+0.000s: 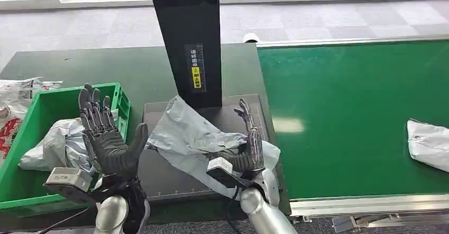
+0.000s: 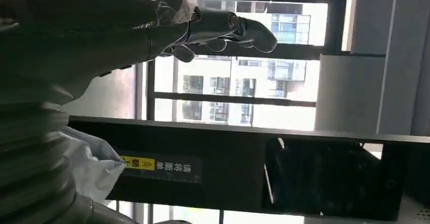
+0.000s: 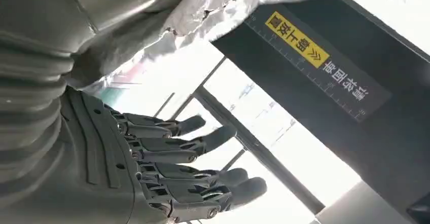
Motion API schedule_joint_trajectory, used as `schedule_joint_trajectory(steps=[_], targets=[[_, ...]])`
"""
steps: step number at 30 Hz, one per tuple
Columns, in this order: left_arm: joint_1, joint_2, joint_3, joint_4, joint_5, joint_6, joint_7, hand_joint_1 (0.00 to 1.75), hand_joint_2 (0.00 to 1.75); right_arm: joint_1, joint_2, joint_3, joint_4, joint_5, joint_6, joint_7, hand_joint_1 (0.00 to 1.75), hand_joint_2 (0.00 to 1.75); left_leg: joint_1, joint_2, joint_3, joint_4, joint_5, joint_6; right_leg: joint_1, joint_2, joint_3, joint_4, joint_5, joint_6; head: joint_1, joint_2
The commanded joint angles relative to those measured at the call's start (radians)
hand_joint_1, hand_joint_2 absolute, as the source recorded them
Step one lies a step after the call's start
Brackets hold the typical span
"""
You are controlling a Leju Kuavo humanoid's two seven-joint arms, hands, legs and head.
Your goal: Moved the parcel from conveyor to table for the left to box.
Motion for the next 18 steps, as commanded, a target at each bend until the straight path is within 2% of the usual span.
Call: schedule_joint_trajectory(steps=[1,4,6,10,18], targets=[[0.008,0.031,-0.046,0.025,-0.008,0.007,0.005,0.0,1.75,0.048,-0.008,-0.104,-0.106,0.019,0.004,0.001,0.0,1.75,0.0,-0.002,0.001,-0.002,0.0,0.0,0.0,-0.003,0.002,-0.001,0.0,-0.001,0.0,0.0],[0.011,0.026,-0.034,0.028,-0.015,0.01,0.005,0.0,1.75,0.176,-0.008,-0.114,-0.457,-0.014,0.004,-0.005,0.0,1.75,0.0,-0.005,0.0,-0.001,0.0,0.0,0.0,-0.005,0.001,-0.001,-0.001,-0.001,0.0,0.0],[0.015,0.026,-0.031,0.027,-0.017,0.005,0.005,0.0,1.75,0.211,-0.008,-0.089,-0.529,0.002,0.004,0.025,0.0,1.75,0.0,-0.006,0.0,-0.001,0.0,0.0,0.0,-0.007,0.002,-0.001,-0.002,-0.001,0.0,0.0],[0.015,0.026,-0.031,0.027,-0.017,0.005,0.005,0.0,1.75,0.211,-0.008,-0.089,-0.529,0.002,0.004,0.025,0.0,1.75,0.0,-0.002,0.003,-0.002,-0.001,0.0,0.0,-0.003,0.004,-0.002,-0.001,-0.001,0.0,0.0],[0.013,0.017,-0.019,0.044,-0.031,0.0,0.005,0.0,1.75,0.251,-0.008,-0.084,-0.594,-0.021,0.004,0.008,0.0,1.75,0.0,-0.003,0.002,-0.002,-0.001,0.0,0.0,-0.004,0.003,-0.002,-0.001,-0.001,0.0,0.0]])
